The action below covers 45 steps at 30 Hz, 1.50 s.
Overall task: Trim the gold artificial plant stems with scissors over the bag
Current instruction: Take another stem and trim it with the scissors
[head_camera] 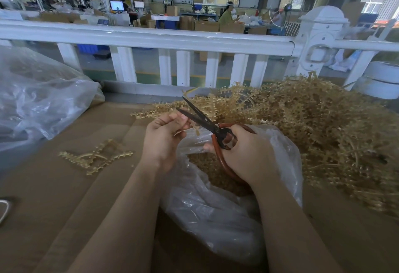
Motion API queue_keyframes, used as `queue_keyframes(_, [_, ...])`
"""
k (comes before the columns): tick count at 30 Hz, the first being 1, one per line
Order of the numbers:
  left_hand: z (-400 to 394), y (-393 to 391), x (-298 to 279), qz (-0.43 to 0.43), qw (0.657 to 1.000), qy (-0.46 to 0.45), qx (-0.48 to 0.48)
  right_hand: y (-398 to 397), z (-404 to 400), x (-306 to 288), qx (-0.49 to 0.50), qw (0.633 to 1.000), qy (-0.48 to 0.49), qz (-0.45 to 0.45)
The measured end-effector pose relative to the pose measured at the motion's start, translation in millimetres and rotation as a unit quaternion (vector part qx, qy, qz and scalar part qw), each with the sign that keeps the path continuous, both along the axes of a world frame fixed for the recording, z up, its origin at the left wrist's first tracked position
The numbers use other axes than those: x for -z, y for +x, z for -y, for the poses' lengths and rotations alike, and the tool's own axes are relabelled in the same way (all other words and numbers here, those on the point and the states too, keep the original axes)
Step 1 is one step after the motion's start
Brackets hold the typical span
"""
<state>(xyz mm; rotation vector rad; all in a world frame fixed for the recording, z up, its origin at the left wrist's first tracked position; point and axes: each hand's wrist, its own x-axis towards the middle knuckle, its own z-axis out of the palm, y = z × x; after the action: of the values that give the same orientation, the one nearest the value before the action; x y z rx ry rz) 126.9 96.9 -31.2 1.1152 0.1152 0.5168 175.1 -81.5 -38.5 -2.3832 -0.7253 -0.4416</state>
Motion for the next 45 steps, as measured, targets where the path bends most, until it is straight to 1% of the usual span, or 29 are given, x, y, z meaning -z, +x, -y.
queue_keyframes(3, [0,-1,-2,-0.010,0.999,-0.029,0.016,0,0,0,-0.003,1.000,-0.006,0.003])
queue_keyframes(6, [-2,-1,-2,-0.016,0.999,-0.039,0.034,0,1,0,-0.010,1.000,-0.004,0.011])
queue_keyframes(12, [-1,-2,-1,-0.021,0.998,-0.009,0.057,2,1,2,0.002,1.000,-0.020,0.022])
queue_keyframes(16, [0,-4,0,-0.022,0.997,0.009,0.067,2,2,3,-0.002,1.000,-0.012,0.021])
queue_keyframes(22, [4,-5,-2,-0.027,0.995,0.001,0.094,1,0,2,-0.002,1.000,0.007,0.029])
queue_keyframes(31, [6,-5,-4,-0.018,0.994,-0.013,0.104,2,0,5,0.000,0.998,0.014,0.059])
queue_keyframes(35, [6,-4,-4,-0.017,0.994,-0.024,0.103,1,0,4,-0.007,0.997,0.036,0.066])
queue_keyframes(37, [6,-4,-4,-0.013,0.994,-0.018,0.108,1,0,5,-0.005,0.998,0.032,0.052])
queue_keyframes(41, [8,-5,-4,-0.003,0.990,-0.009,0.140,0,-1,6,0.001,0.998,0.032,0.059])
queue_keyframes(45, [8,-4,-2,-0.006,0.992,0.021,0.120,0,-1,6,0.011,0.998,0.031,0.059])
